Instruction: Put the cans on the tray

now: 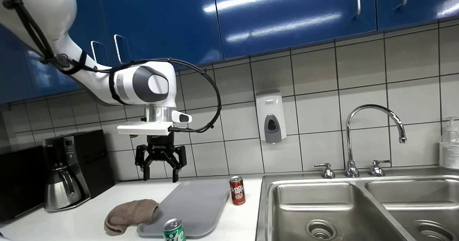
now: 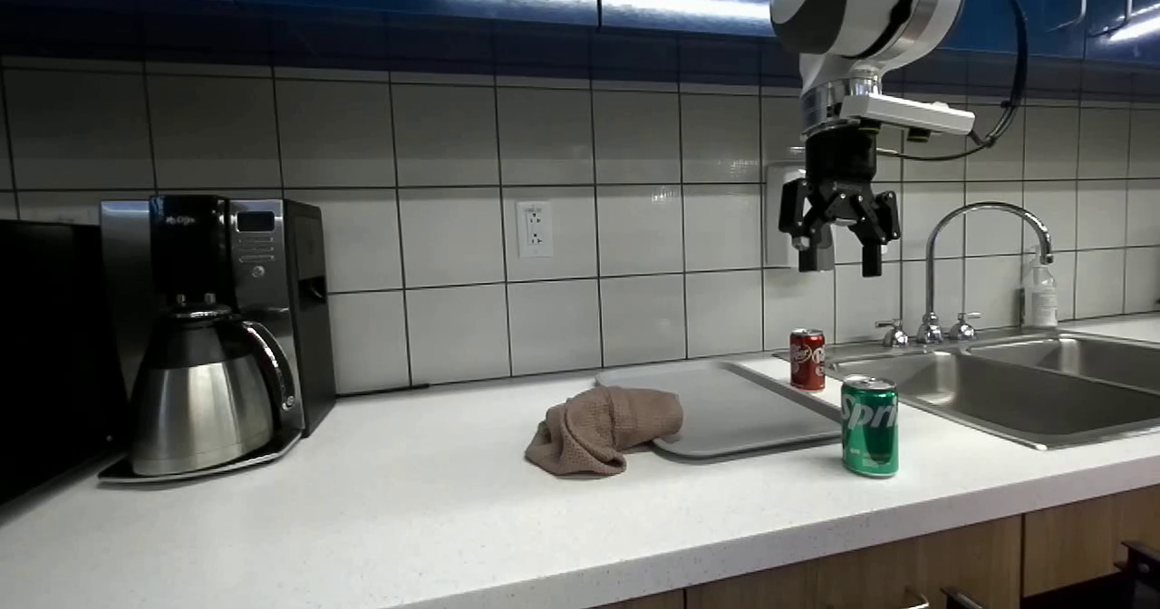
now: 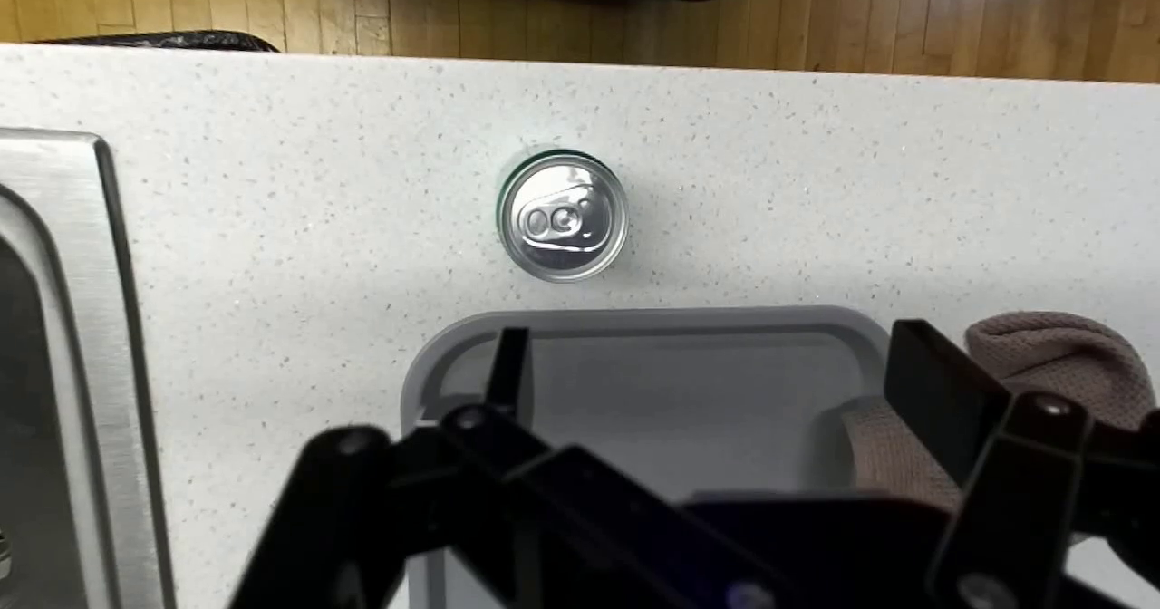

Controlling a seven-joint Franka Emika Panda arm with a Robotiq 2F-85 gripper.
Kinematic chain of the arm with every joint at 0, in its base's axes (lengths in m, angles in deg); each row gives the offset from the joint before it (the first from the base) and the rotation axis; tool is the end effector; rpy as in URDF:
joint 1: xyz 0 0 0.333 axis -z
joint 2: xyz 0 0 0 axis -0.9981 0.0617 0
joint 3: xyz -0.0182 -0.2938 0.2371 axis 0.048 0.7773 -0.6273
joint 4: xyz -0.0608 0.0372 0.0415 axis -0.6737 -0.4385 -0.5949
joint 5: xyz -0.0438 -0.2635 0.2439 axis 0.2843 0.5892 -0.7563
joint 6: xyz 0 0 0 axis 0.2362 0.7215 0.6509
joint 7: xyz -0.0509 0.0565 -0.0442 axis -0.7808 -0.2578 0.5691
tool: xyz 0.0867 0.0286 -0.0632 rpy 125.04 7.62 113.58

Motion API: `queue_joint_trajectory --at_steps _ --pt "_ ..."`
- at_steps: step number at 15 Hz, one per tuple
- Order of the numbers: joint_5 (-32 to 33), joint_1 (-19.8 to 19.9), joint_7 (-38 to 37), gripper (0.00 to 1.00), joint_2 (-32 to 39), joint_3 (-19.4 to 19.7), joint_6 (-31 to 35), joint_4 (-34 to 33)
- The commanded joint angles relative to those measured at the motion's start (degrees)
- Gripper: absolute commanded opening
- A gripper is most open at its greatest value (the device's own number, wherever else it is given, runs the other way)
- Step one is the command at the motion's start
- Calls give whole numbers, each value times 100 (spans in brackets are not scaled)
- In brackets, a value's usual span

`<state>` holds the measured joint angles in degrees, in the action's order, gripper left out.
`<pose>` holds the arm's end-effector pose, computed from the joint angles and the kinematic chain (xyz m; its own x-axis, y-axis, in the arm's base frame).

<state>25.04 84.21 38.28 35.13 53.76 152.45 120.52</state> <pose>0.3874 -0.0074 0.4727 0.9878 0.1064 -0.1135 0.0930 -0.9887 -0.1178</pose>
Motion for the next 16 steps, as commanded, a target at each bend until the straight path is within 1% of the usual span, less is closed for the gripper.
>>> queue_joint_trajectory --at_steps 1,5,10,16 --pt "-17 63 12 100 2 -61 -10 -7" --pt "222 98 -184 100 -78 -153 477 227" --pt "475 107 -251 100 -107 -201 1123 580" --pt "739 120 -247 100 -95 -202 1525 935"
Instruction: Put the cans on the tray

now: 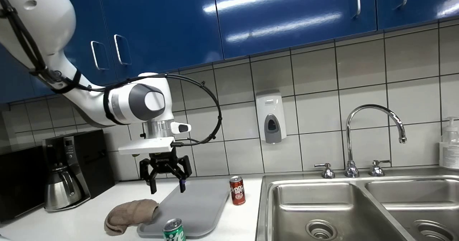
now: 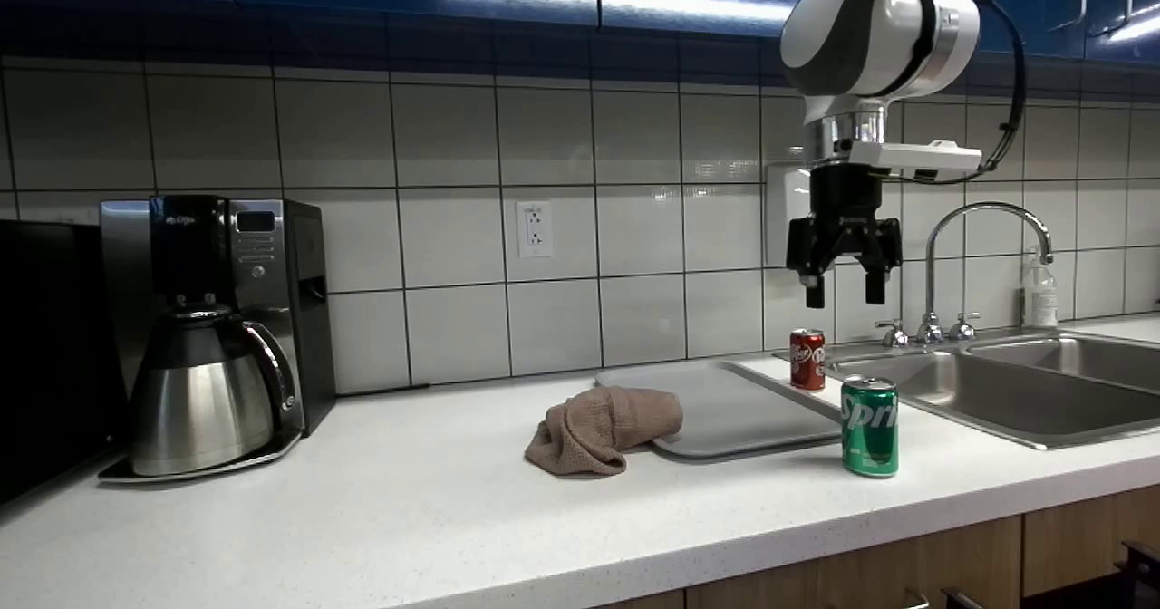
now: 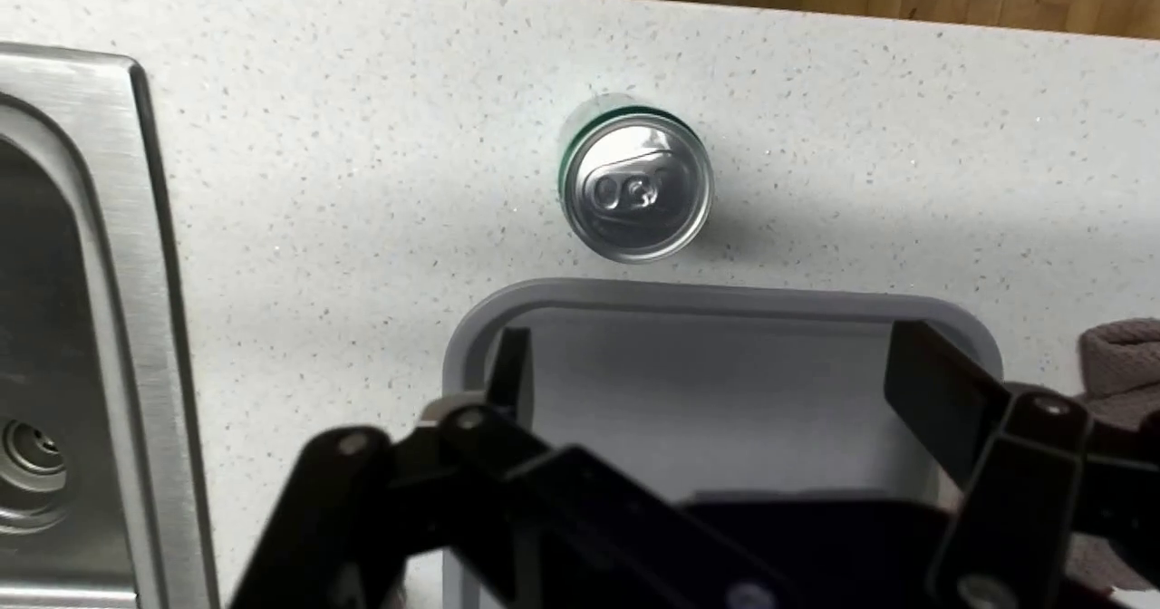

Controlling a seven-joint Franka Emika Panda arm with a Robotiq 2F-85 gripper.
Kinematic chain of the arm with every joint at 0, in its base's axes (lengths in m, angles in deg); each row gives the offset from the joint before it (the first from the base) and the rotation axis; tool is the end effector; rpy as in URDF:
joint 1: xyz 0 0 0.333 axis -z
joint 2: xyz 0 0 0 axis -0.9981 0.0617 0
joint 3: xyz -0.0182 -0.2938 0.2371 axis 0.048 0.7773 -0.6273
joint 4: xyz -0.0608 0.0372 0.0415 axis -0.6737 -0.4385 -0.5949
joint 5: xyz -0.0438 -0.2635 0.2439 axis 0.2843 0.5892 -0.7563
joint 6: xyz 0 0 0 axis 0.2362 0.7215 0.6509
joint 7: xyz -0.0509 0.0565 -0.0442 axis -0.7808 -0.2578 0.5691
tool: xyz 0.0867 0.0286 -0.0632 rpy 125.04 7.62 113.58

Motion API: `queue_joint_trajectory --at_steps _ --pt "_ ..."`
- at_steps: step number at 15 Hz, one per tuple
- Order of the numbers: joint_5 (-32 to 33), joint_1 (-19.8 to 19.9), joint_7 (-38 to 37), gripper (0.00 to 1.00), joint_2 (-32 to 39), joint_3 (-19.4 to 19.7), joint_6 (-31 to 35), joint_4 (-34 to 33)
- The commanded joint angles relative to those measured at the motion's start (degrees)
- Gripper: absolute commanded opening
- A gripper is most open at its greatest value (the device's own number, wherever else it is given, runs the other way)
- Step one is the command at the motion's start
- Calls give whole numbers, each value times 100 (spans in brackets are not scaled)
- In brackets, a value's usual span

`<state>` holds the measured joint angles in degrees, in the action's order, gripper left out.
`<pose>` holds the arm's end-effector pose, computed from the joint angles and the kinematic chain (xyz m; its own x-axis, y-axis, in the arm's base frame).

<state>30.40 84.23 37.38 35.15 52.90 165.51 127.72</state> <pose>0.3810 -0.0065 0.4389 0.9892 0.1442 -0.0252 0.1437 -0.9894 -0.0188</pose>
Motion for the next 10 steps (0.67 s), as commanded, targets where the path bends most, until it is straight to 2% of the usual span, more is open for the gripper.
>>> queue_joint_trajectory --at_steps 1,10 --pt "245 125 -158 100 -96 -115 277 274" --pt "363 161 -112 100 64 -72 1031 831"
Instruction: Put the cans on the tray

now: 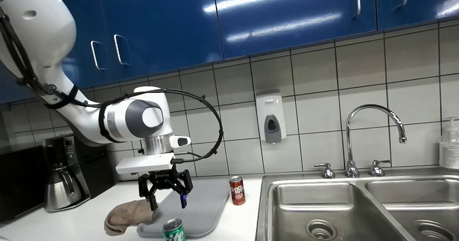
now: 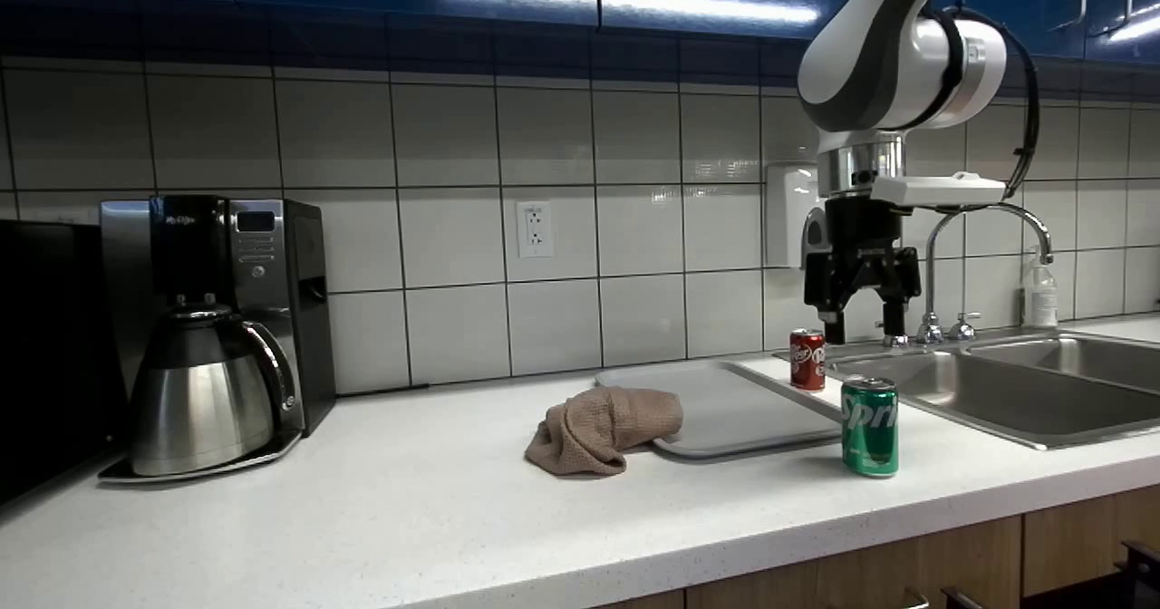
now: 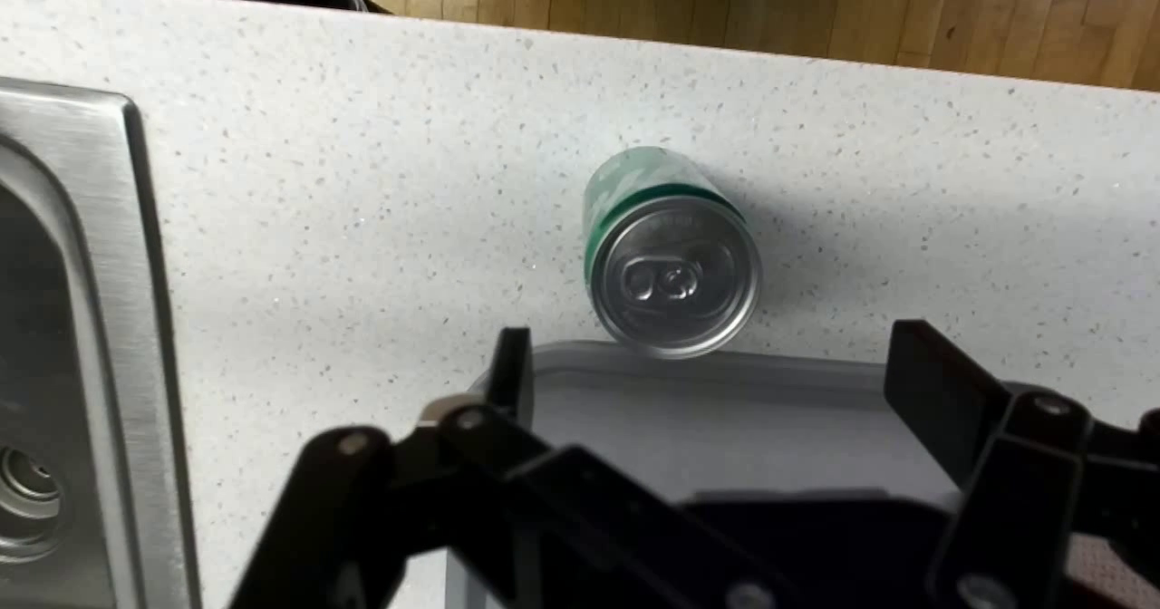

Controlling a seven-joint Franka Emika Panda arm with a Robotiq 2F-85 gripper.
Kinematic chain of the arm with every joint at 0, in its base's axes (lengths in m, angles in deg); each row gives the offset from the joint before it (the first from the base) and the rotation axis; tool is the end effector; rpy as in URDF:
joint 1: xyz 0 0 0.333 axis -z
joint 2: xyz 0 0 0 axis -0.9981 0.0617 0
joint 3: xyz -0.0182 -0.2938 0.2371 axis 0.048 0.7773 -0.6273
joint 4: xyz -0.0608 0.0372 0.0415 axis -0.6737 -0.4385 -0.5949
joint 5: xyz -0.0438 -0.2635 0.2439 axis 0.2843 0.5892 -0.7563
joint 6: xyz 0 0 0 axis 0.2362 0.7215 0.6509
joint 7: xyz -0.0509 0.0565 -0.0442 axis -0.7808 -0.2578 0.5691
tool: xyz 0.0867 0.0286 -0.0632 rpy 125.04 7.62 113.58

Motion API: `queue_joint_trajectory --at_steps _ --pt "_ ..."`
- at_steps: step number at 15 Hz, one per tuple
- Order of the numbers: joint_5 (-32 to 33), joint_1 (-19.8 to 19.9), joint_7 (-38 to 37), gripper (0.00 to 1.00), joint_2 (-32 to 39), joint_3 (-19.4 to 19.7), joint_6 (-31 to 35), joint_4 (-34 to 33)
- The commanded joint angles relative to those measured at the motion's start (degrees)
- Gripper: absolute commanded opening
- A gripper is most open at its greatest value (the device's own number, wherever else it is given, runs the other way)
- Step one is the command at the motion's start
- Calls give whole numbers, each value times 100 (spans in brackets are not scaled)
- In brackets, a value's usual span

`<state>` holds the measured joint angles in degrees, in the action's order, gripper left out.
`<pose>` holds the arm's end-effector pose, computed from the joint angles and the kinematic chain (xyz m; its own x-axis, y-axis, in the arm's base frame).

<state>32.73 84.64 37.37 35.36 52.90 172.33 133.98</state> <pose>0.3622 -0.0089 0.4044 0.9859 0.1656 -0.0235 0.1659 -0.9861 0.0097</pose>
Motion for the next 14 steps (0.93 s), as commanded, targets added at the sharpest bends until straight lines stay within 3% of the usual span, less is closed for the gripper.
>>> queue_joint_trajectory --at_steps 1,14 --pt "138 136 -127 100 95 -69 498 262" --pt "210 159 -163 100 1147 -105 1646 266"
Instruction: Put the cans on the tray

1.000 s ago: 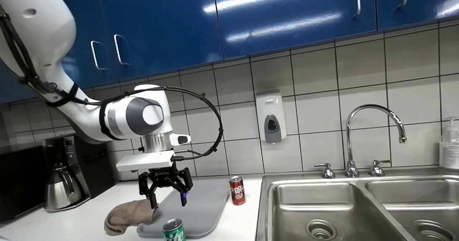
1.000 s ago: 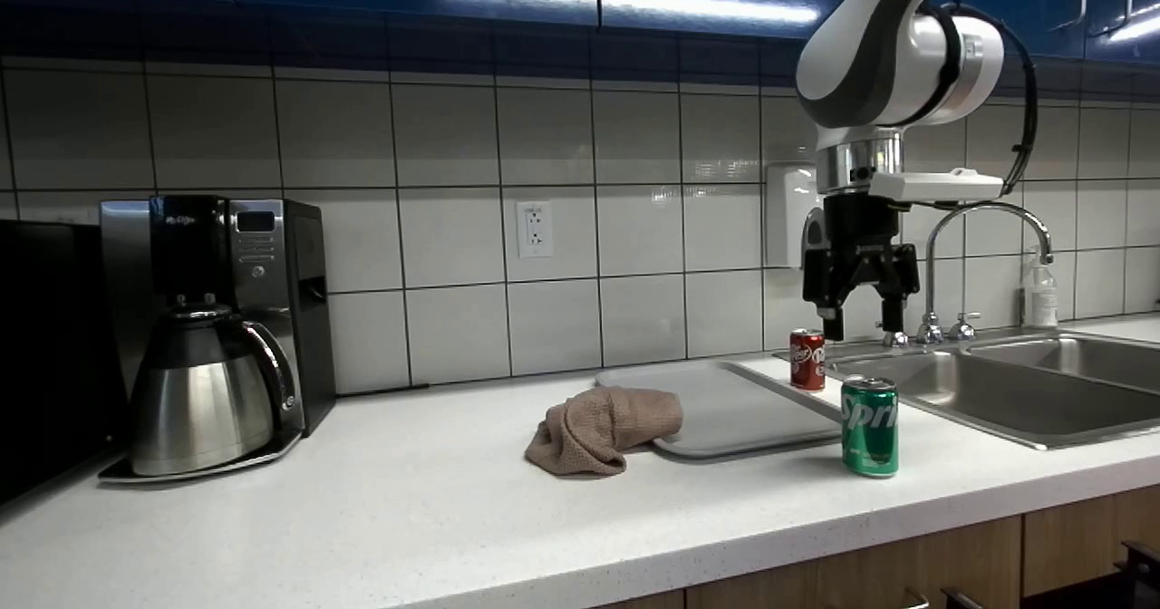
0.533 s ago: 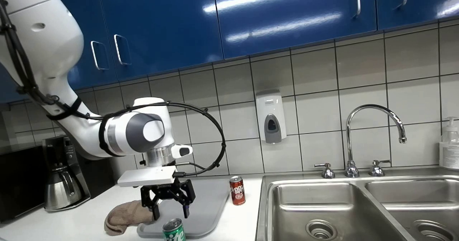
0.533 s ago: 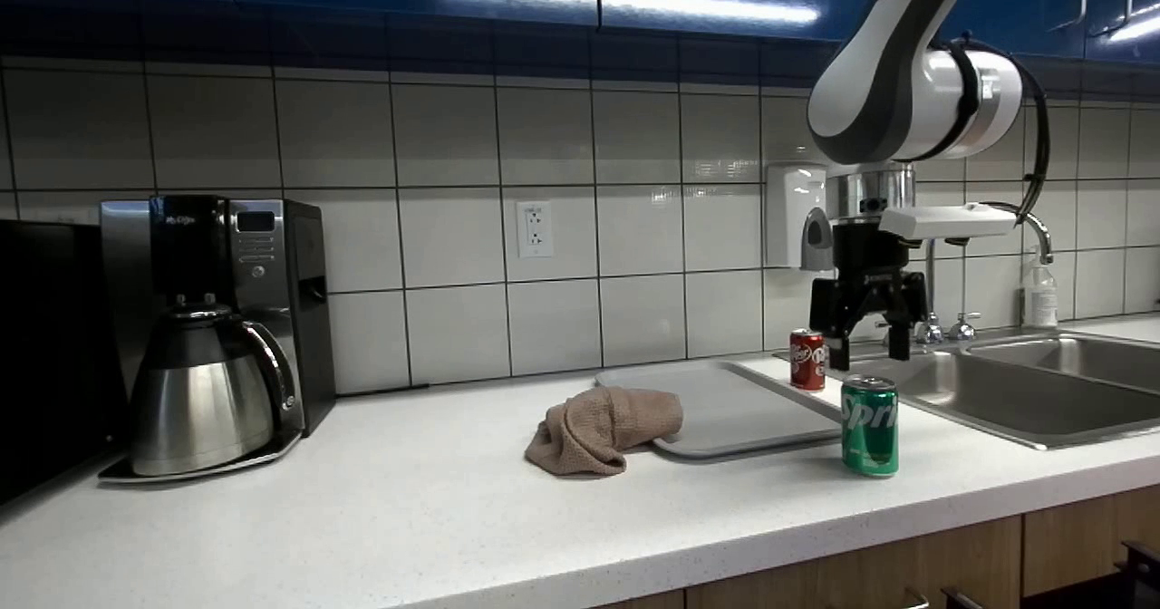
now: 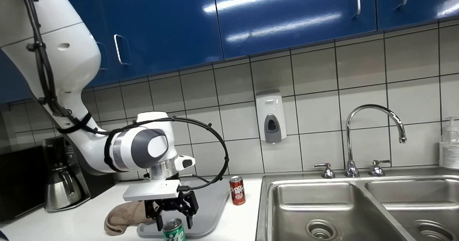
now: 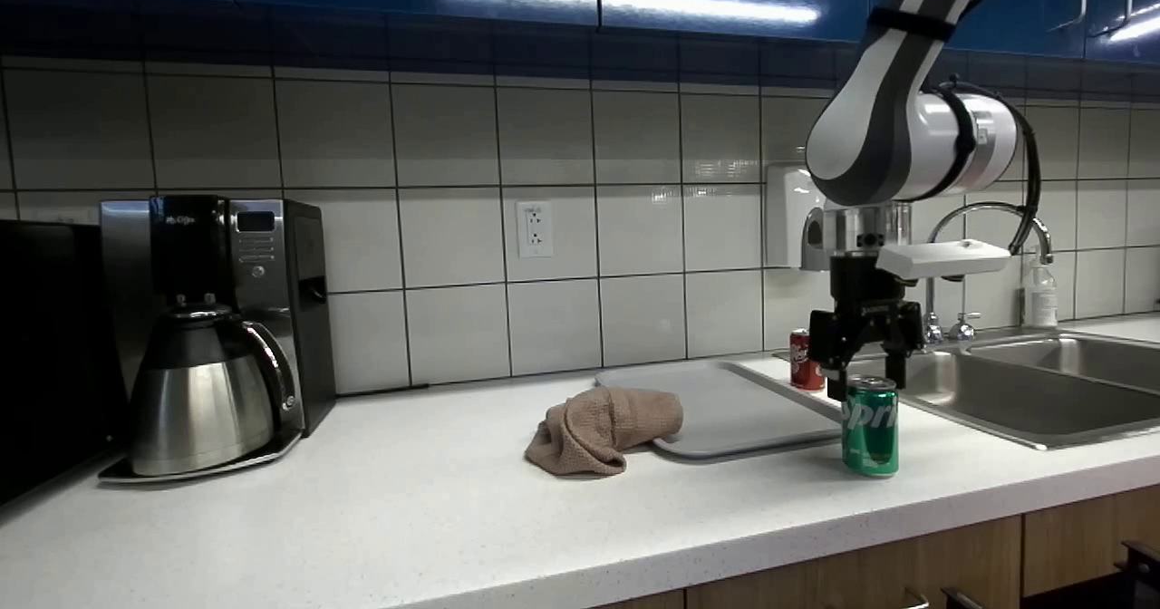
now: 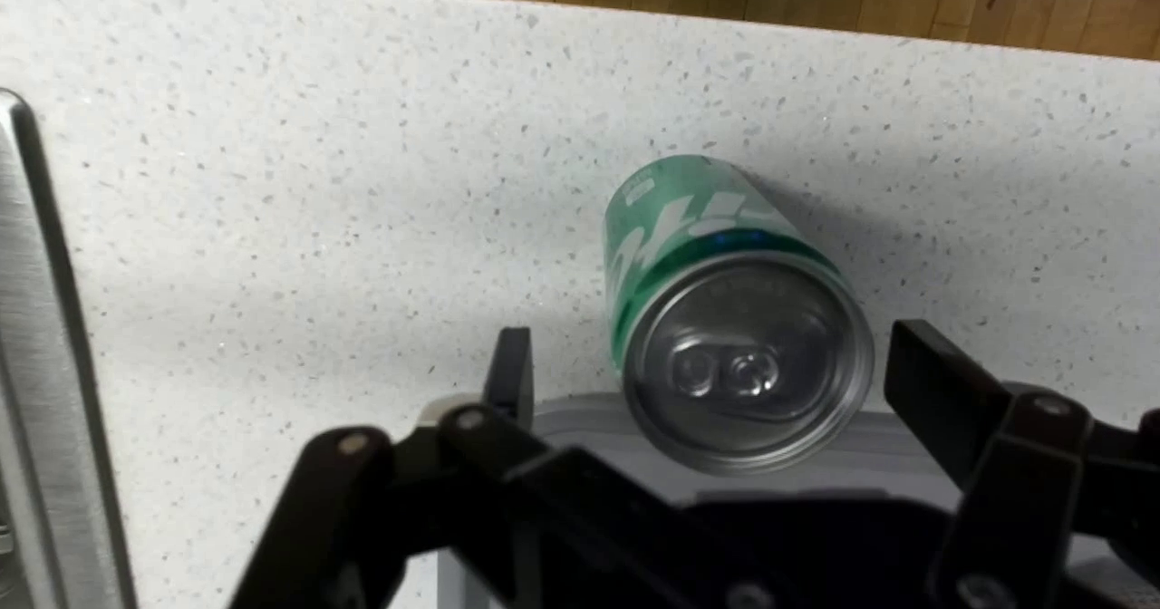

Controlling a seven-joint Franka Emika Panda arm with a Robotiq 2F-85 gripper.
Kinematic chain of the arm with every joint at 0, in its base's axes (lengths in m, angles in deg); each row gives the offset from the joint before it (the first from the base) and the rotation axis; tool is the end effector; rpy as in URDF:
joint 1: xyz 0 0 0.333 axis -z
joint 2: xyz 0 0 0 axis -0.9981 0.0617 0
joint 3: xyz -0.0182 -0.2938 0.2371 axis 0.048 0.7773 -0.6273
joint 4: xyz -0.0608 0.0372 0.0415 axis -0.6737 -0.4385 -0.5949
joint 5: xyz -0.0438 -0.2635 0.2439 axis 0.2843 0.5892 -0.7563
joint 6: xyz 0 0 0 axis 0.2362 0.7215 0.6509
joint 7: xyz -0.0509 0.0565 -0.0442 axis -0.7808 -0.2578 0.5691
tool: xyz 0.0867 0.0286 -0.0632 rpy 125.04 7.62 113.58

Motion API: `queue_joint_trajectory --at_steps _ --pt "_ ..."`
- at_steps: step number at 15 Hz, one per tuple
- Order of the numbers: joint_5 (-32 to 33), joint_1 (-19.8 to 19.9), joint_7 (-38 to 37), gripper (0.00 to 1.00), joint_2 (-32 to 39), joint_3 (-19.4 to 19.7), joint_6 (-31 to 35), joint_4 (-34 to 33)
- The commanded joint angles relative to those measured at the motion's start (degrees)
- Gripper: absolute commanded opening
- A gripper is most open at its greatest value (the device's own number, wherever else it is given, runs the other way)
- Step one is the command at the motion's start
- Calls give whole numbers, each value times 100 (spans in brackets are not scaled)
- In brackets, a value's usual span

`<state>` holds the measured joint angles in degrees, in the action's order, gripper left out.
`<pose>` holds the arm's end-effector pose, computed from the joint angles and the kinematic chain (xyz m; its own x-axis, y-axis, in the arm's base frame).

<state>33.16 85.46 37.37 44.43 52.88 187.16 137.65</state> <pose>0.3754 -0.0124 0.3453 0.9866 0.1625 0.0117 0.1622 -0.9865 0.0202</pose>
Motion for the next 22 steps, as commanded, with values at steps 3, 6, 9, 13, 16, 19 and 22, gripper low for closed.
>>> queue_joint_trajectory --at_steps 3,6,9,13,16,19,22 --pt "216 63 -200 100 386 -137 230 -122" --pt "286 61 -234 100 442 -157 252 -137" --pt "371 64 -286 100 468 -169 236 -162" --pt "412 65 -318 100 434 -174 201 -165" --pt "364 60 -291 100 413 -172 162 -158" --pt "334 50 -280 100 388 -178 138 -132" --pt "320 42 -279 100 361 -186 116 -115"
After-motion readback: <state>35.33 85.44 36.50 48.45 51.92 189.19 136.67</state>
